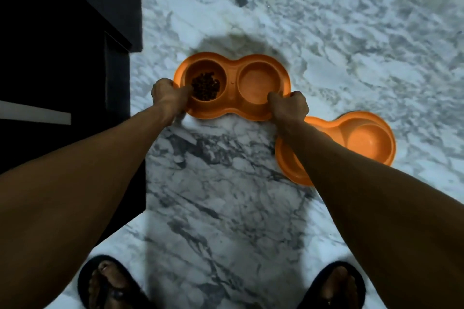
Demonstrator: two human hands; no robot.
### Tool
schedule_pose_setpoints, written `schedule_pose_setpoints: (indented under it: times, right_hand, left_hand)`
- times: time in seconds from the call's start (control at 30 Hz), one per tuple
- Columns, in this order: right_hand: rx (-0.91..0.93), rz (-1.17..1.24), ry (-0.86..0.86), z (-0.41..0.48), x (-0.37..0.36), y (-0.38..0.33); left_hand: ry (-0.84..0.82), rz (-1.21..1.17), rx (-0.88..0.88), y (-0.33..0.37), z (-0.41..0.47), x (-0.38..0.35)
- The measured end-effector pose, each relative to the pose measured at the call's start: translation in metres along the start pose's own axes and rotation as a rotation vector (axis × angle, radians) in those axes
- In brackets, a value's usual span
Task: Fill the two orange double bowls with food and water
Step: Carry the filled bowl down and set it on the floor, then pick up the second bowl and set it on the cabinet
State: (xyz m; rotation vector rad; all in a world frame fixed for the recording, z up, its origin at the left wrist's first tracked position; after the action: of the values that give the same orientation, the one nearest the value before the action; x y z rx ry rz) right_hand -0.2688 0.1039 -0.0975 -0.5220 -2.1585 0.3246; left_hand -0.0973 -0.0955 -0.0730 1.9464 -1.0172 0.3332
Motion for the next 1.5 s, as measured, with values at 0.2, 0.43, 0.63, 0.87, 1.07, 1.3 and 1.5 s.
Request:
schedule_pose_setpoints:
  times: [0.2, 0.43, 0.63, 0.87, 1.07, 1.3, 1.5]
  right_hand:
    - [0.018, -0.006, -0.03, 0.002, 0.001, 0.002]
    - [0.014, 0.111, 0.083, 0.002, 0.073, 0.027]
    - [-0.078, -0.027, 0.251, 0.022, 0.149, 0.087]
    - [-0.251, -0.101, 0.083, 0.042, 0.162, 0.166]
    - [-0.211, 0.033, 0.084, 0.029, 0.173, 0.177]
    - [-0.167, 0.118, 0.105, -0.035, 0.255, 0.099]
    - [-0.107, 0.243, 0.076, -0.15, 0.377, -0.018]
  left_hand:
    - [0.04, -0.074, 0.034, -0.008, -0.002, -0.006]
    - [0.215, -0.123, 0.135, 0.01, -0.053, -0.027]
    - [0.08, -0.177, 0.025, 0.014, -0.128, -0.099]
    - [-0.268, 0.039, 0.111, -0.015, -0.185, -0.191]
    - [-0.194, 0.042, 0.048, -0.008, -0.19, -0.183]
    - [-0.122, -0.101, -0.041, 0.088, -0.241, -0.086]
    - [-0.085, -0.238, -0.03, 0.219, -0.326, 0.046]
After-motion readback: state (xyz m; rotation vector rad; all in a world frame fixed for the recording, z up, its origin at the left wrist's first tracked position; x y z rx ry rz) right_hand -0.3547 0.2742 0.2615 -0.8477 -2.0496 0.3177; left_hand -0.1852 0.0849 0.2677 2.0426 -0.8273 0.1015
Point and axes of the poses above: each hand's wrist, its own z-axis towards the middle knuckle, its own x-axis out of the back of the hand, y = z × x, the point moved 3 cm from there along z, towards the middle knuckle, and after that the axes turned 9 degrees about -z, right-handed, at the moved point
